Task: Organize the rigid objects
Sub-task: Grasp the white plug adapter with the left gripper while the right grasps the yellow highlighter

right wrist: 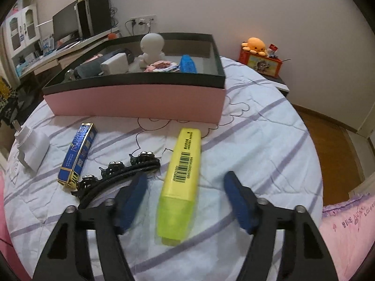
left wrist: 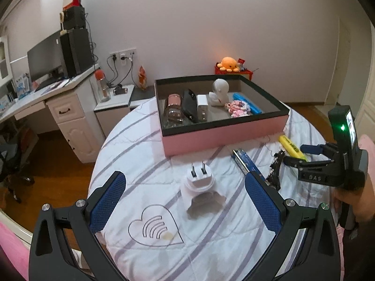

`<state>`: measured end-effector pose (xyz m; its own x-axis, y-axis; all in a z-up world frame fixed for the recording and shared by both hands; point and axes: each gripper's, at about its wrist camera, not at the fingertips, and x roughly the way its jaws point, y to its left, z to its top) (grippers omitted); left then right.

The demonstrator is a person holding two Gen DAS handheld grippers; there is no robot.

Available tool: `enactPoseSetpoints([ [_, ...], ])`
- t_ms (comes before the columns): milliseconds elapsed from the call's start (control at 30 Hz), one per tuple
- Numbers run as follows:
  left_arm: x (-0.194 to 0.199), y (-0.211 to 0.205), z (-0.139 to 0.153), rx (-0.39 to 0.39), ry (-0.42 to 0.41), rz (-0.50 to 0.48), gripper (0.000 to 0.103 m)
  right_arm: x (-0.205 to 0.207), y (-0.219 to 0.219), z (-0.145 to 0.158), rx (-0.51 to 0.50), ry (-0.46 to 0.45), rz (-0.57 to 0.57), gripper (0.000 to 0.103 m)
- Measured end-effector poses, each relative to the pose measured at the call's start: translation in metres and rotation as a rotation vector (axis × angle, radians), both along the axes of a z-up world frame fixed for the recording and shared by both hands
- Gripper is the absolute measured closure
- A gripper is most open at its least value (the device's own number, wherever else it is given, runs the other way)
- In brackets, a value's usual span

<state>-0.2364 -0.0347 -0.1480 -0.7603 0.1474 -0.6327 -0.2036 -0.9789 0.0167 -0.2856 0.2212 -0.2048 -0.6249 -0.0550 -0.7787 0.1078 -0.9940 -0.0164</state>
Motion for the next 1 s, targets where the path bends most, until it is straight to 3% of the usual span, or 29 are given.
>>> enactPoseSetpoints([
  [100,-0.006,0.002,-0.005,-0.006,-0.018,0.007,0.000,0.000,0.001,-0.001,-0.002,-0.002,0.018,0.042],
  [133,-0.008,0.003,-0.008,-0.009,-0.025,0.003,0.000,0.001,0.004,-0.001,-0.002,0.001,0.018,0.054],
  [233,-0.014,0.006,-0.011,-0.007,-0.042,0.005,0.000,0.002,0.016,0.002,-0.020,0.005,0.015,0.076],
  [400,-0.024,0.014,-0.024,0.004,-0.077,0.012,0.000,0.000,0.036,0.000,-0.067,0.008,-0.019,0.076],
  [600,-0.041,0.030,-0.054,-0.084,-0.130,0.046,0.002,-0.002,0.036,-0.002,-0.072,0.014,-0.014,0.076],
  [633,-0.043,0.034,-0.058,-0.107,-0.128,0.047,0.008,-0.002,0.036,-0.002,-0.074,0.015,-0.014,0.076],
  [700,-0.045,0.037,-0.066,-0.134,-0.150,0.041,0.038,-0.002,0.036,-0.003,-0.074,0.015,-0.015,0.076],
  [733,-0.048,0.037,-0.069,-0.125,-0.168,0.030,0.048,-0.003,0.036,-0.003,-0.073,0.015,-0.016,0.076],
  [1000,-0.039,0.039,-0.068,-0.149,-0.157,0.012,0.049,-0.002,0.036,-0.003,-0.069,0.023,-0.012,0.076],
])
